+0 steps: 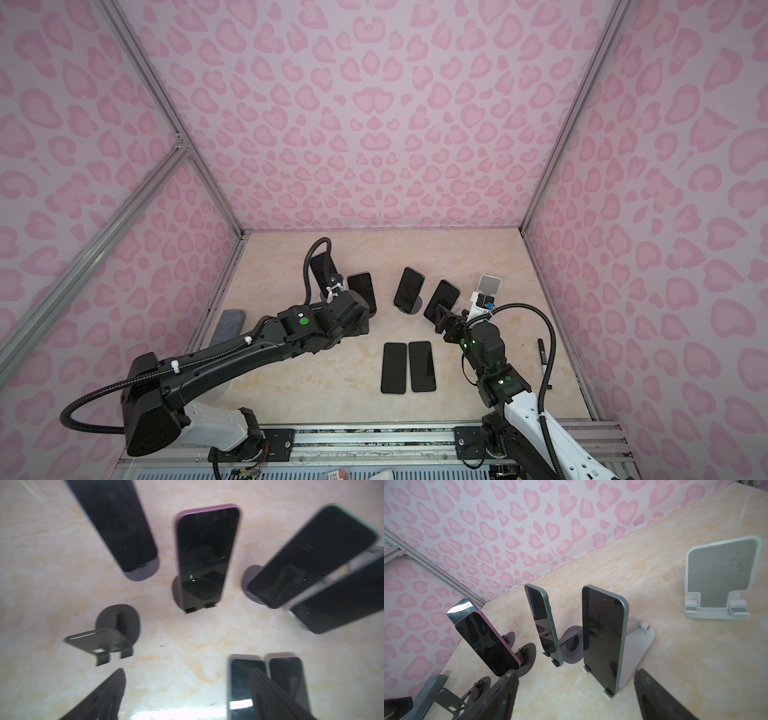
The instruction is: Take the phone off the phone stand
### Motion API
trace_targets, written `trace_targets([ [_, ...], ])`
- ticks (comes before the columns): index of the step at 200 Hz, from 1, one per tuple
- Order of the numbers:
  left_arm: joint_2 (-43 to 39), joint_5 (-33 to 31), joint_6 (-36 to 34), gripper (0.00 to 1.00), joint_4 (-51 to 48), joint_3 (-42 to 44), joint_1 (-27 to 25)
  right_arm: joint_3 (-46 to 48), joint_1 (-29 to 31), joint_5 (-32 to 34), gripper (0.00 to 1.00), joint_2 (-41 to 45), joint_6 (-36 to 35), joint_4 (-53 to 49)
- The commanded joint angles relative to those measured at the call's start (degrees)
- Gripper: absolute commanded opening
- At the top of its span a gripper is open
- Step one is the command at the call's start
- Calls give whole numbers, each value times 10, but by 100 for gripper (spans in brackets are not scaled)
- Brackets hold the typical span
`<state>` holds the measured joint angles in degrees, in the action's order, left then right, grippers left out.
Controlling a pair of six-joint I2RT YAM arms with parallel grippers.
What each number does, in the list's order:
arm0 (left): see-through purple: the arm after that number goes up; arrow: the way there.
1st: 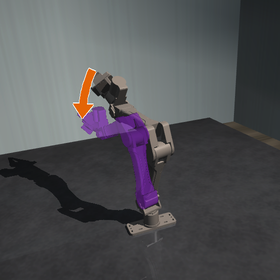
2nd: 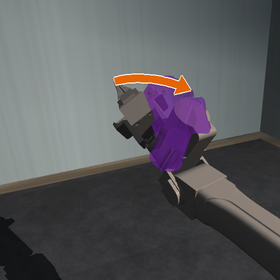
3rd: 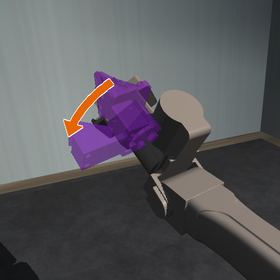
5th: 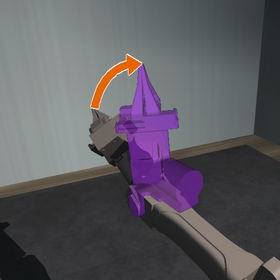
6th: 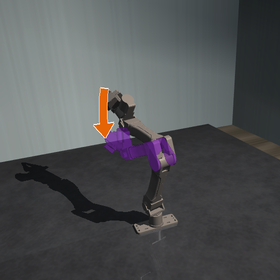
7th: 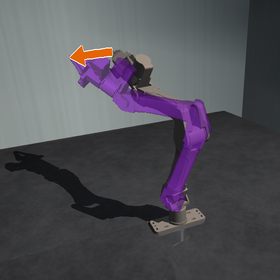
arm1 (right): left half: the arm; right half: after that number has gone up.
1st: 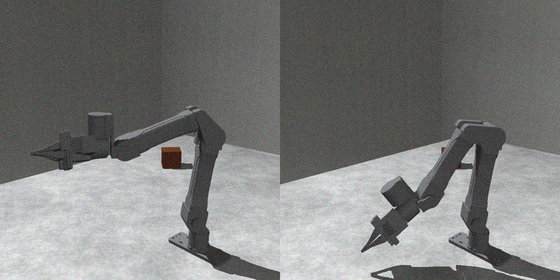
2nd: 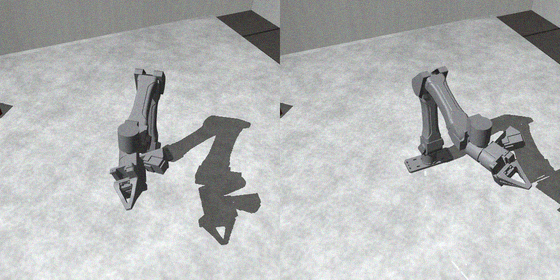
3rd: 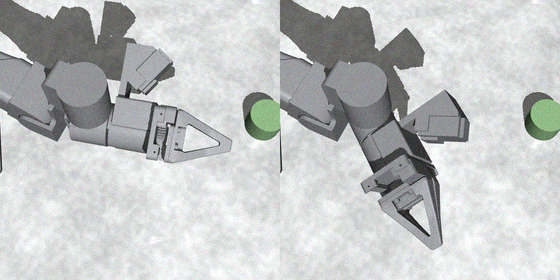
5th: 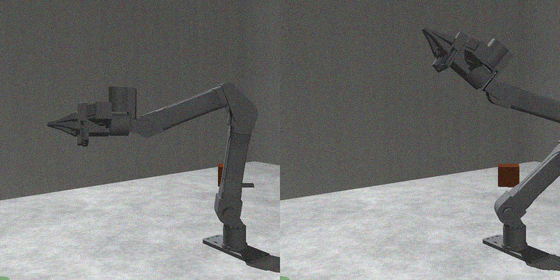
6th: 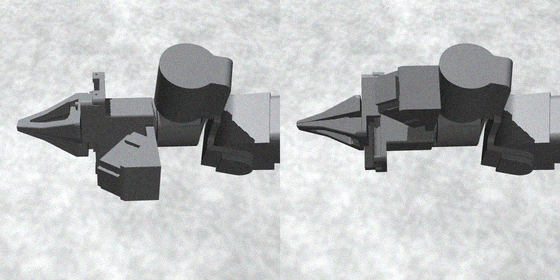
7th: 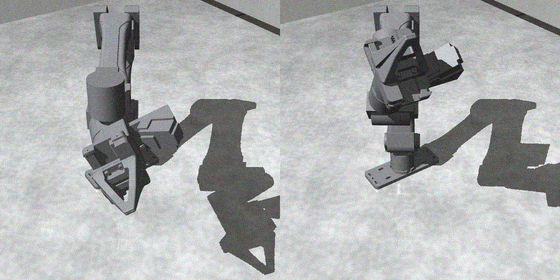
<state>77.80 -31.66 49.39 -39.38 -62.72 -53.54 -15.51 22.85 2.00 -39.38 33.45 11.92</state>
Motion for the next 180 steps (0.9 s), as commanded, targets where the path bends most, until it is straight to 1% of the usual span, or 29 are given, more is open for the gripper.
trace_targets([
  [1,-56,-59,-29,97,0,52,34,8,7,35,91,9,-3,5],
  [21,-85,-32,-87,96,12,84,75,13,13,51,92,16,-8,8],
  [34,-93,-6,-131,96,42,111,97,14,16,50,92,11,-9,14],
  [48,-91,10,-150,96,69,133,110,11,17,51,92,1,-13,17],
  [69,-63,41,-166,96,95,140,113,9,21,49,92,-16,-16,26],
  [81,-51,46,-168,96,105,139,116,8,23,48,92,-24,-18,28],
  [94,-35,26,-161,96,107,136,122,6,25,44,92,-29,-19,29],
  [124,4,6,-115,96,91,128,147,6,28,45,92,-29,-22,31],
  [138,17,13,-97,96,95,131,156,7,29,47,92,-29,-23,31],
  [160,35,39,-95,96,127,137,159,7,29,48,92,-28,-24,31],
  [180,61,51,-97,99,135,125,164,6,30,52,91,-28,-31,29],
])
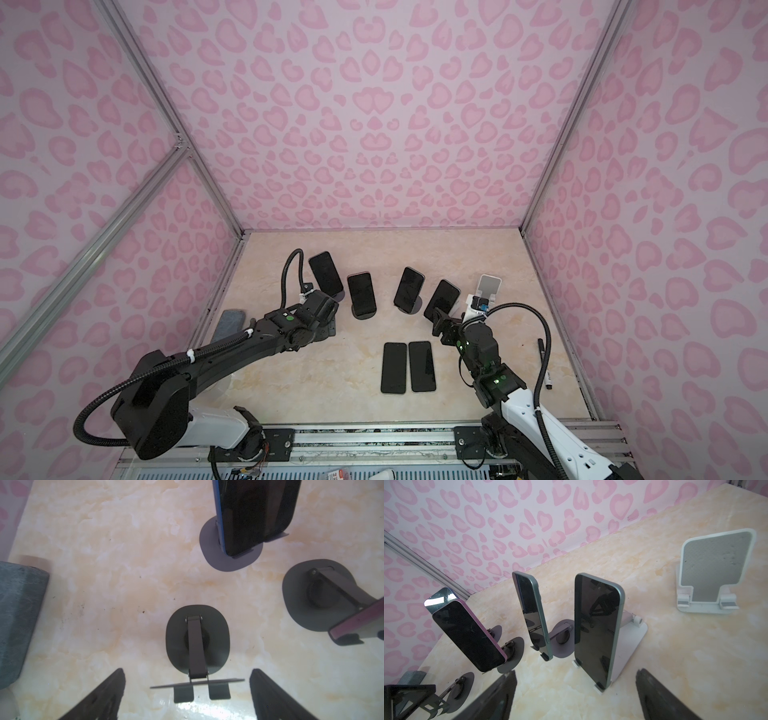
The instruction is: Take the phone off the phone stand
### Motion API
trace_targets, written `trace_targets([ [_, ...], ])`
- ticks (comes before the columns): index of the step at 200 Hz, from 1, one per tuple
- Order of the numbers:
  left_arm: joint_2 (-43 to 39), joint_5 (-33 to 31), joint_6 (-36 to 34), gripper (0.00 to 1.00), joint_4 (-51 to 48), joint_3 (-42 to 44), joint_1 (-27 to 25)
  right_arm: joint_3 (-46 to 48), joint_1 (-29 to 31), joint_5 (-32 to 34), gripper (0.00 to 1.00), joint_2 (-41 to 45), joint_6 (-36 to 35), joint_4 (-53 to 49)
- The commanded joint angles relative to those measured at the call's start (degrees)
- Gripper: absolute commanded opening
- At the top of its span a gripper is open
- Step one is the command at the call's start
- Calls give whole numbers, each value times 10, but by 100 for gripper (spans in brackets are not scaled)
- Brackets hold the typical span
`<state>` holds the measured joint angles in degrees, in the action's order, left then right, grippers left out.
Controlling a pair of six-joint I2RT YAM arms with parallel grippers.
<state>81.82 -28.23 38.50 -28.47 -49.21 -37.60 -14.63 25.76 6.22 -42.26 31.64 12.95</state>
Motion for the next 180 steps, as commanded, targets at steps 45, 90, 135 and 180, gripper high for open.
trace_targets([
  [45,35,5,21,92,35,-17,15,6,7,5,90,12,-32,35],
  [90,35,2,23,86,35,-19,23,7,12,1,90,4,-31,44],
  [135,19,5,28,80,34,-3,24,7,21,13,89,2,-52,76],
  [180,14,-3,22,81,18,-4,24,31,35,27,89,56,-54,68],
])
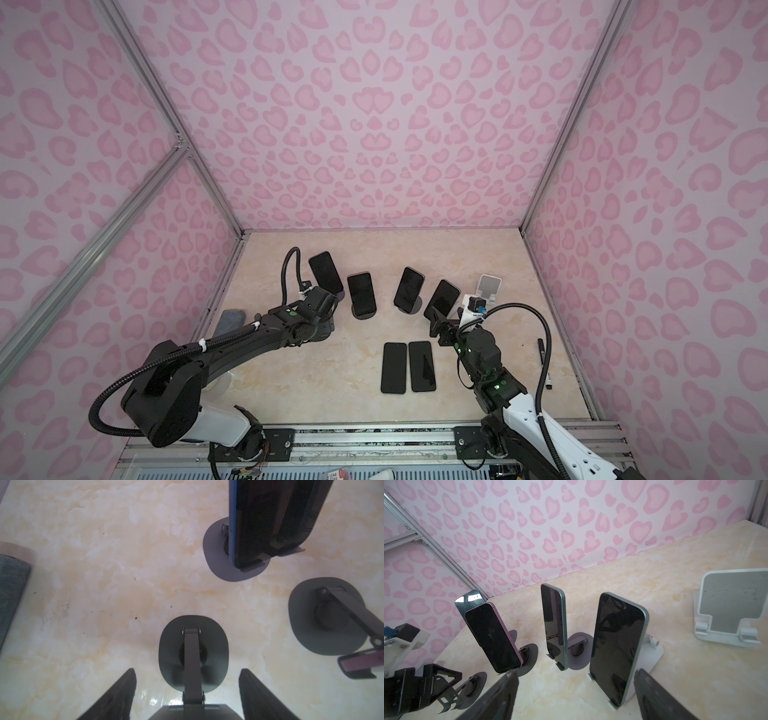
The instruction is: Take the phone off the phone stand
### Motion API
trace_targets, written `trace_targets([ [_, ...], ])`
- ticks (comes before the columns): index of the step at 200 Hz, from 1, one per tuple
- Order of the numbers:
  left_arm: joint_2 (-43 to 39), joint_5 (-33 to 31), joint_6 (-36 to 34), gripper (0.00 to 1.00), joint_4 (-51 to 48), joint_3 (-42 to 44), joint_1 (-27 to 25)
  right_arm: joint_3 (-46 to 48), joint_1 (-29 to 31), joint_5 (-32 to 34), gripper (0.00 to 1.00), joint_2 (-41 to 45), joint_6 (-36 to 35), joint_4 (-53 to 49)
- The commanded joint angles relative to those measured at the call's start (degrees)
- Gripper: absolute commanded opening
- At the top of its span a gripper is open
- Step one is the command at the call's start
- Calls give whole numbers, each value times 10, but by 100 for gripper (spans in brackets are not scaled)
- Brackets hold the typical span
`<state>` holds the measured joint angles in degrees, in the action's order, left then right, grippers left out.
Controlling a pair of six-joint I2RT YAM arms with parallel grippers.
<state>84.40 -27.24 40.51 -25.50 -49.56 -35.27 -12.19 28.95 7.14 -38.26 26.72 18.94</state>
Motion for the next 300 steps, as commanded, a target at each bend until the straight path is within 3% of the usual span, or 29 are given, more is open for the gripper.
trace_targets([
  [1,-13,-12,2,81,-12,-1,0,7,3,17,89,17,-4,7],
  [45,-45,-19,4,81,-14,2,0,1,5,-5,89,-9,7,16],
  [184,-29,-11,39,85,2,10,2,-6,11,-14,90,-27,11,18],
  [223,-2,-1,56,80,30,7,2,-8,11,-14,89,-25,12,15],
  [244,8,-13,59,73,31,0,2,-9,12,-9,89,-28,14,13],
  [300,-6,-25,57,62,34,17,2,-8,12,-6,89,-32,17,15],
])
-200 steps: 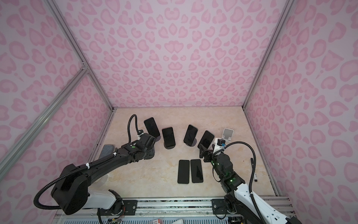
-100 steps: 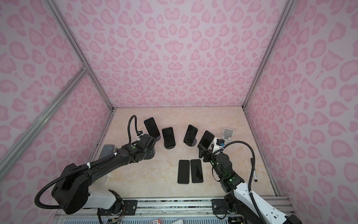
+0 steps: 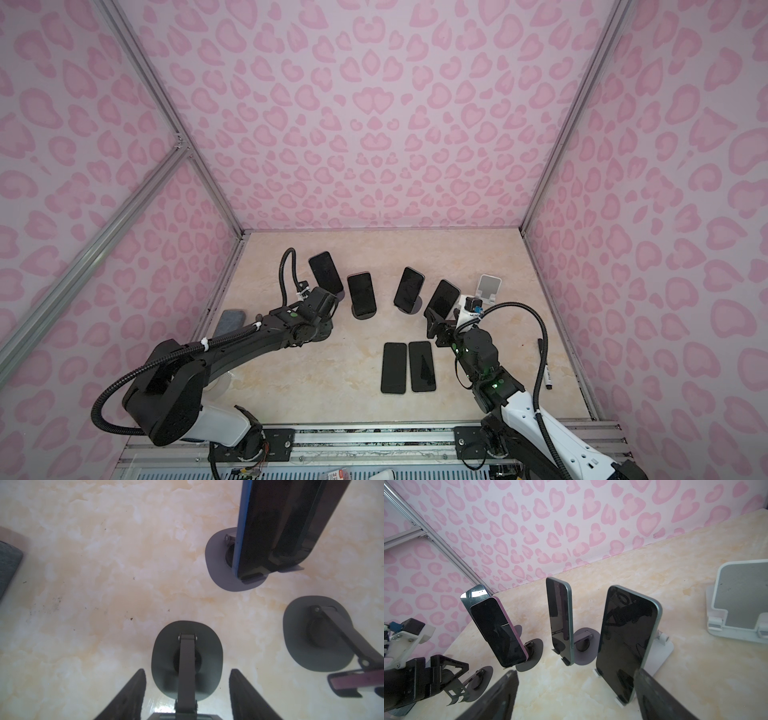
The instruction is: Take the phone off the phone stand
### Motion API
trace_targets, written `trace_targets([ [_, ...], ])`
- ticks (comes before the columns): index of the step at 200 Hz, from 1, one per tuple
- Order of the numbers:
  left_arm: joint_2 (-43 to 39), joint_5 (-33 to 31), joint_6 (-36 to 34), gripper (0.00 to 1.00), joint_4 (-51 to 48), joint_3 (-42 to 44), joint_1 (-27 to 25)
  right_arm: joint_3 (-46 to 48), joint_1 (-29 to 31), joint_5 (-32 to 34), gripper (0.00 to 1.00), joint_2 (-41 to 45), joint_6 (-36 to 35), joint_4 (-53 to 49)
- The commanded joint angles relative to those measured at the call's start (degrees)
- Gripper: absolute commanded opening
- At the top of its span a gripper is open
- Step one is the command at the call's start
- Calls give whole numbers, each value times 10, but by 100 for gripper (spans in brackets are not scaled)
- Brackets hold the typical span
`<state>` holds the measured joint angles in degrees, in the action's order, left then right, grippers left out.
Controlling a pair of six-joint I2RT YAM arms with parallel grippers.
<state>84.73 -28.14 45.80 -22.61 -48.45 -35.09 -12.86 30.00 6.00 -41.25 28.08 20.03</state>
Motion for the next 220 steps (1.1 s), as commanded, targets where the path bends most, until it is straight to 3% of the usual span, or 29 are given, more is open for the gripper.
trace_targets([
  [1,-10,-16,4,62,5,6,1,-1,1,5,89,-2,3,5],
  [73,-25,-18,-6,53,3,15,0,-5,1,2,89,-6,1,4],
  [143,-55,-50,-25,53,-18,6,7,-3,1,1,89,1,2,2],
  [183,-82,-53,-29,53,-31,7,62,-3,1,4,89,7,1,-2],
  [220,-113,-15,-27,53,-14,20,160,-2,1,4,89,7,3,-1],
])
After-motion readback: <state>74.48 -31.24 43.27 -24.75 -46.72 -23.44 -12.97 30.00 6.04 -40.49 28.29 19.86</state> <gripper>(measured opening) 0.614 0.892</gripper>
